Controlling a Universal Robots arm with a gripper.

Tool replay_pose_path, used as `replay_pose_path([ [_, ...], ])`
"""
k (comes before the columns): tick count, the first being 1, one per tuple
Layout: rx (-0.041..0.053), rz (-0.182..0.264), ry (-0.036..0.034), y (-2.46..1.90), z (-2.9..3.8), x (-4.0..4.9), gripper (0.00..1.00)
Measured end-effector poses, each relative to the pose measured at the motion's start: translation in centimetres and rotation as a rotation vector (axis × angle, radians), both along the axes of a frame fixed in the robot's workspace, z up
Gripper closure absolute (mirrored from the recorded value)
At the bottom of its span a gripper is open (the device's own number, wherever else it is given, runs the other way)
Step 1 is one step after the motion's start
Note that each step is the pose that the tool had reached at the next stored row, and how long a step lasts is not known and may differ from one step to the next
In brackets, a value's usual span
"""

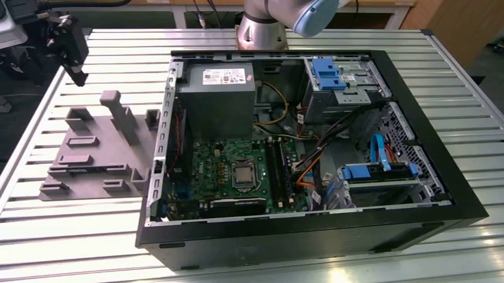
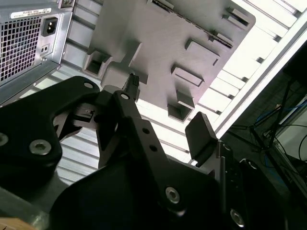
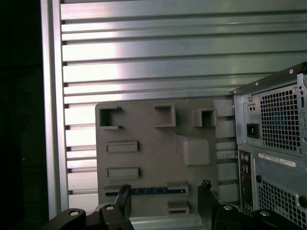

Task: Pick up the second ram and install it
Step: 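Pick up the second ram and move it above second insertion slot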

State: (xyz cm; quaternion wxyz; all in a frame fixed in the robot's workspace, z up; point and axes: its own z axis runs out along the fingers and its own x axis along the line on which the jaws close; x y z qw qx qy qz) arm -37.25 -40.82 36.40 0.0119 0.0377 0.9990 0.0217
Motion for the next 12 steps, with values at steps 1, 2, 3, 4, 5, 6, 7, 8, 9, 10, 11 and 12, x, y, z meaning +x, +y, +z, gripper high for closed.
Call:
replay_pose_path([
  [1, 0.0000, 0.000, 0.0000, 0.00, 0.00, 0.00, 0.34],
  [2, 0.0000, 0.000, 0.0000, 0.00, 0.00, -0.01, 0.34],
  [3, 0.0000, 0.000, -0.0001, 0.00, 0.00, -0.01, 0.34],
  [4, 0.0000, 0.000, 0.0000, 0.00, 0.00, -0.01, 0.36],
  [5, 0.0000, 0.000, -0.0001, 0.00, 0.00, -0.02, 0.42],
  [6, 0.0000, 0.000, -0.0001, 0.00, 0.00, -0.02, 0.42],
  [7, 0.0000, 0.000, 0.0000, 0.00, 0.00, -0.02, 0.48],
  [8, 0.0000, 0.000, 0.0000, 0.00, 0.00, -0.03, 0.54],
  [9, 0.0000, 0.000, 0.0000, 0.00, 0.00, -0.03, 0.54],
  [10, 0.0000, 0.000, -0.0001, 0.00, 0.00, -0.03, 0.54],
  [11, 0.0000, 0.000, 0.0000, 0.00, 0.00, -0.04, 0.65],
  [12, 0.0000, 0.000, -0.0001, 0.00, 0.00, -0.04, 0.65],
])
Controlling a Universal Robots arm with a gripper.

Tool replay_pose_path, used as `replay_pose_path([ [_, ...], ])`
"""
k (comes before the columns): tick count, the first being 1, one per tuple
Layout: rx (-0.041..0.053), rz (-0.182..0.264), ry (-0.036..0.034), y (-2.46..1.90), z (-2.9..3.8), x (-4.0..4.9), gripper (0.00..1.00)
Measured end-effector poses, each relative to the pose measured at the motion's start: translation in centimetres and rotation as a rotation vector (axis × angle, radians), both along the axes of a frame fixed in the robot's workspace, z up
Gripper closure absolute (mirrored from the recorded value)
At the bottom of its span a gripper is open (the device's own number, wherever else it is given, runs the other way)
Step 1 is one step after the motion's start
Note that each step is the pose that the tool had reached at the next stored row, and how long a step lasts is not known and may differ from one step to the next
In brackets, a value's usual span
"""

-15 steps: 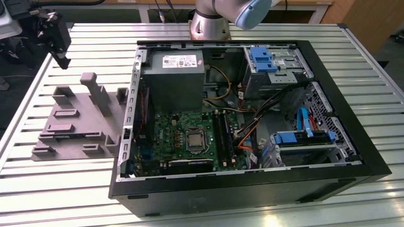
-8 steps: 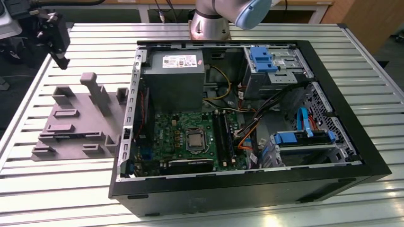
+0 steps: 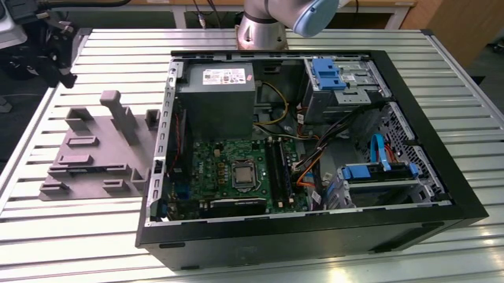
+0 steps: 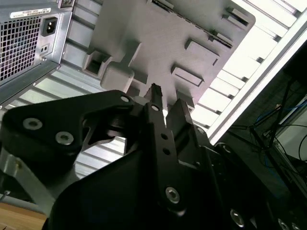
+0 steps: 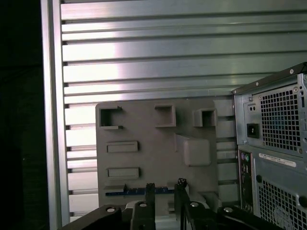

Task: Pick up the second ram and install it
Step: 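Pick up the second ram and move it above second insertion slot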

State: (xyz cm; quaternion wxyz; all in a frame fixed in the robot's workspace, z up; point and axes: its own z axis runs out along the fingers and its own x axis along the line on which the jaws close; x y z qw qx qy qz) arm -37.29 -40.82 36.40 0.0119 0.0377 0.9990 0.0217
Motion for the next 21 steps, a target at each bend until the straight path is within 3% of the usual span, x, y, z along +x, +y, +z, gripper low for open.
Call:
replay_pose_path([
  [5, 0.0000, 0.000, 0.0001, 0.00, 0.00, -0.02, 0.89],
  [15, 0.0000, 0.000, 0.0000, 0.00, 0.00, -0.05, 0.89],
  [19, -0.0001, 0.056, 0.0001, 0.00, -0.01, -0.05, 0.89],
  [21, 0.0000, 0.059, 0.0000, 0.00, -0.02, -0.05, 0.89],
])
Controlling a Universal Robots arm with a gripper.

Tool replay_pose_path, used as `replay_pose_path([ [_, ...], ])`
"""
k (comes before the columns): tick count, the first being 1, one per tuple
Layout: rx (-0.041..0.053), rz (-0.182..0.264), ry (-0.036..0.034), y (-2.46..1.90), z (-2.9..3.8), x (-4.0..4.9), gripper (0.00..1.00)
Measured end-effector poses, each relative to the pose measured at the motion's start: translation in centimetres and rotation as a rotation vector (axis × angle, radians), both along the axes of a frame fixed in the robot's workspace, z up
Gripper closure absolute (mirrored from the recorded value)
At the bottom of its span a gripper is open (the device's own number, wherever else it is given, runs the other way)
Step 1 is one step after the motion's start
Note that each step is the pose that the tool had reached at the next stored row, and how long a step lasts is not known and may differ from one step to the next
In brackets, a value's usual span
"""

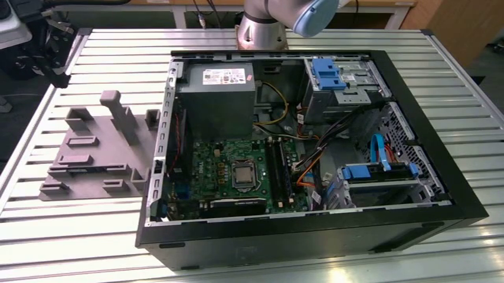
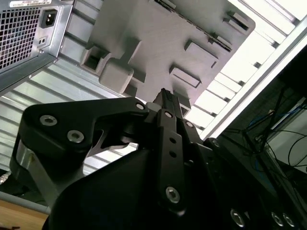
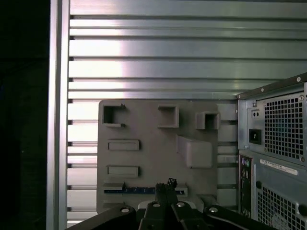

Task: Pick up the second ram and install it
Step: 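Pick up the second ram and move it above second insertion slot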

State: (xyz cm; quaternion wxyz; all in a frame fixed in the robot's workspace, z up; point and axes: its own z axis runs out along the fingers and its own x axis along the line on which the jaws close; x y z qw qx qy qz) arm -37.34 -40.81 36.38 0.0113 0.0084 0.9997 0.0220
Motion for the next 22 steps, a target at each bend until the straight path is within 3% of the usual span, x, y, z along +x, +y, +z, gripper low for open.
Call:
replay_pose_path([
  [5, 0.0000, 0.012, 0.0000, 0.00, 0.00, 0.00, 0.89],
  [17, -0.0002, 0.229, 0.0005, 0.00, -0.16, 0.00, 0.89],
  [22, 0.0009, 0.283, 0.0133, 0.00, -0.26, 0.00, 0.89],
])
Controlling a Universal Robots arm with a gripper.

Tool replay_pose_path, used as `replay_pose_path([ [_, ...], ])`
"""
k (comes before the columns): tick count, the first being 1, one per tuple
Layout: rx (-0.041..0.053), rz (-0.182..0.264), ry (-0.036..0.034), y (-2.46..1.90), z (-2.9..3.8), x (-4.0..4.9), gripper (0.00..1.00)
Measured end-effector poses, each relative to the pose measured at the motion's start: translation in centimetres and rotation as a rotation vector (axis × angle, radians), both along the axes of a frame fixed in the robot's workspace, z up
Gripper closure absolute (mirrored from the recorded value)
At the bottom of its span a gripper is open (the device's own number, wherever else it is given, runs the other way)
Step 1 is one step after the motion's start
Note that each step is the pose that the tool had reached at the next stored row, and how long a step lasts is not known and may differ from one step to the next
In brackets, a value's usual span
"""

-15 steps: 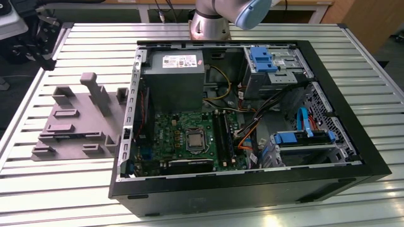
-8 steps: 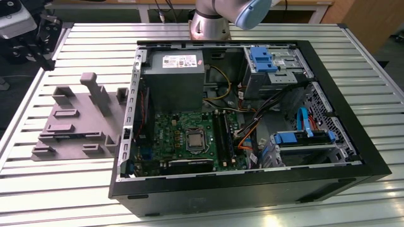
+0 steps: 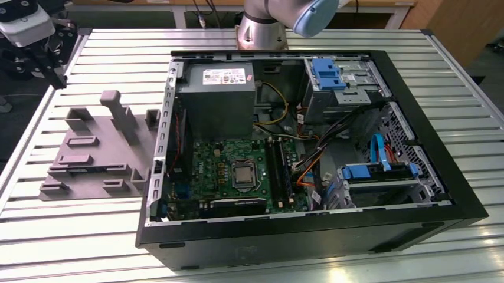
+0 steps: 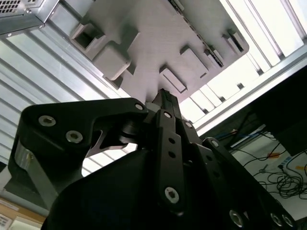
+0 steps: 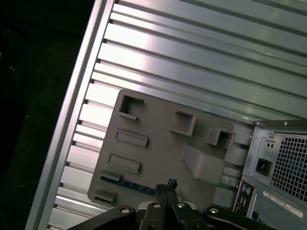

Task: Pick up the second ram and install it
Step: 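Pick up the second ram and move it above second insertion slot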

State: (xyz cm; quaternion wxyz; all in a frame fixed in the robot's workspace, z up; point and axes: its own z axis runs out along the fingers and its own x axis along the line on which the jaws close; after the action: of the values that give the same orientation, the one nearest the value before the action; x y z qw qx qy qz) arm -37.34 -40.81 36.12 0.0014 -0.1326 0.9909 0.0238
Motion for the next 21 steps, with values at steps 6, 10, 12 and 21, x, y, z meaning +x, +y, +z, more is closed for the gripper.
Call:
replay_pose_path([
  [6, -0.0007, 0.004, 0.0015, 0.00, 0.01, 0.01, 0.89],
  [10, -0.0074, 0.060, 0.0012, -0.01, -0.01, 0.00, 0.89],
  [12, -0.0076, 0.096, 0.0012, 0.00, -0.02, 0.00, 0.89],
  [21, -0.0077, 0.258, 0.0006, 0.00, -0.08, 0.00, 0.89],
])
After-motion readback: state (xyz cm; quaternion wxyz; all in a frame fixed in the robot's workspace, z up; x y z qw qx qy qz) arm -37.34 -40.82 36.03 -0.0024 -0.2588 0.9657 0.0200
